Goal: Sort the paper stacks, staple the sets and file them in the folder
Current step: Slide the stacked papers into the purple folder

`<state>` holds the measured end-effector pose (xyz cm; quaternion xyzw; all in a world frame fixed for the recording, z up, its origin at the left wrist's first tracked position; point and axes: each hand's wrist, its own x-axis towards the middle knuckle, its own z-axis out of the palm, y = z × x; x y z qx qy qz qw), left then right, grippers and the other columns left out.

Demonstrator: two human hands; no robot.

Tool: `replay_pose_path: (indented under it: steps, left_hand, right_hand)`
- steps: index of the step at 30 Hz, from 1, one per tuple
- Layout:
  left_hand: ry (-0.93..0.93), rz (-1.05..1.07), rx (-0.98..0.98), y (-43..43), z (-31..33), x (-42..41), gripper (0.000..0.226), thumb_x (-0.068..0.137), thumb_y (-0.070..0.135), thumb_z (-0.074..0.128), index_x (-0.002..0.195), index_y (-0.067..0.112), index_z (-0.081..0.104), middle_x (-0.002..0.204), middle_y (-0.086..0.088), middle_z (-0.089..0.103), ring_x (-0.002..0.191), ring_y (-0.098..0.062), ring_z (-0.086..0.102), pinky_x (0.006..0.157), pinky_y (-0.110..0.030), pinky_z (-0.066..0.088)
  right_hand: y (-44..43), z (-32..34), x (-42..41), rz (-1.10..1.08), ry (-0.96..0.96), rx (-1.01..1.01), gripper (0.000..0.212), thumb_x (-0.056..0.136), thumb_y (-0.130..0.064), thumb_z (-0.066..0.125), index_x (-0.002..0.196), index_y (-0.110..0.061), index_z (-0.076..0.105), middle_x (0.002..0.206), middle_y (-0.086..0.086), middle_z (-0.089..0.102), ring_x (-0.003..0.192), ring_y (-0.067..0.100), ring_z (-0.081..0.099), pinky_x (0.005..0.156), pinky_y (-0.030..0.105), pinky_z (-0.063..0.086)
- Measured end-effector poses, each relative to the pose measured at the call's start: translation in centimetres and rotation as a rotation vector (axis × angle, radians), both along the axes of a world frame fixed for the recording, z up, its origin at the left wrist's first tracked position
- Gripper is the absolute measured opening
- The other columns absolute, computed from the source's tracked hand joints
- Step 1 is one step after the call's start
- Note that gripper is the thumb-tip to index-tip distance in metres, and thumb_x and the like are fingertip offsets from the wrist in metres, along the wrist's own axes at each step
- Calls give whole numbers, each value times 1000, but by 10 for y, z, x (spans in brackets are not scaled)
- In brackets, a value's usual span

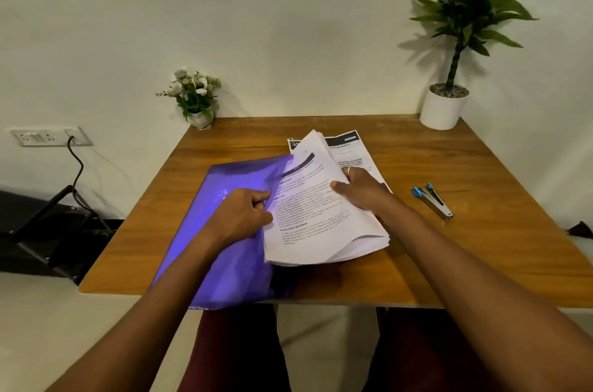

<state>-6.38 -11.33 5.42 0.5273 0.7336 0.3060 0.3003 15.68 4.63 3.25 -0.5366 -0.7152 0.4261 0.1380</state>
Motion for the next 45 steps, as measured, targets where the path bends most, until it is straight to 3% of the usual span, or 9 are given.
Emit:
replay_pose_path:
  steps: [4, 9, 17, 23, 27, 33, 36, 40, 45]
  left_hand:
    - [-101, -29, -69, 3, 7, -10, 26, 86, -6, 66, 109, 5, 73, 89, -4, 52, 60, -13, 49, 50, -23, 47]
    - [-227, 1, -126, 6, 12, -17, 60, 88, -8, 66, 143, 10, 54, 78, 3, 44, 61, -9, 49, 56, -26, 49]
    - [-73, -45, -133, 9, 15, -3, 29, 87, -6, 65, 98, 18, 54, 77, -10, 38, 64, -18, 42, 52, -27, 46]
    - [66, -33, -126, 12, 14, 8, 32, 78, -5, 63, 62, 13, 43, 59, -6, 40, 53, -22, 41, 54, -32, 43]
    - [4, -46, -134, 13, 16, 4, 2, 80, -6, 60, 80, -7, 59, 65, -8, 39, 54, -20, 39, 48, -26, 39]
    - [-11, 21, -72, 19, 4, 13, 8, 79, -1, 66, 85, -5, 62, 58, -4, 41, 49, -21, 43, 54, -34, 44]
    - [82, 61, 2, 20, 1, 23, 33, 79, 10, 69, 71, 31, 44, 61, -9, 49, 53, -21, 47, 55, -42, 49]
    - [18, 71, 70, 18, -3, 22, 22, 60, 24, 58, 81, 24, 52, 57, -9, 44, 53, -19, 41, 57, -38, 39]
    - [-37, 107, 89, 16, -12, 19, 23, 63, 24, 60, 77, 6, 61, 63, -5, 46, 58, -17, 42, 58, -36, 39]
  right_hand:
    - [-2, 4, 0, 13, 9, 48, 44, 102, -33, 60, 141, -15, 53, 135, 3, 63, 111, 24, 65, 78, 30, 49]
    - [-9, 5, -5, 10, -33, 110, 45, 103, -31, 59, 143, -13, 49, 140, 4, 58, 122, 27, 59, 84, 32, 44]
    - [-15, 19, -12, -95, 147, -189, 31, 95, -32, 71, 117, -21, 51, 99, -7, 67, 83, 14, 70, 62, 26, 55]
    - [-23, 17, -28, -40, 64, -30, 62, 90, -21, 77, 144, -18, 47, 135, 0, 61, 114, 25, 64, 82, 34, 53]
    - [-25, 10, -24, -103, 88, -5, 65, 90, -17, 77, 146, -19, 45, 136, -1, 57, 118, 26, 61, 79, 32, 48]
    - [-73, -20, -62, -106, 283, -98, 40, 98, -13, 58, 137, -16, 52, 130, 5, 65, 112, 25, 64, 83, 29, 50]
    - [-87, -25, -86, -21, 266, -201, 67, 98, -22, 50, 159, -23, 24, 151, 10, 50, 126, 32, 57, 97, 36, 51]
    - [-87, -26, -95, 181, 18, -104, 76, 105, -19, 40, 162, -19, -11, 150, 18, 48, 109, 33, 59, 71, 32, 44]
    - [-85, -29, -105, 332, -138, 45, 69, 97, -23, 45, 157, 0, 20, 139, 21, 57, 120, 41, 58, 79, 36, 44]
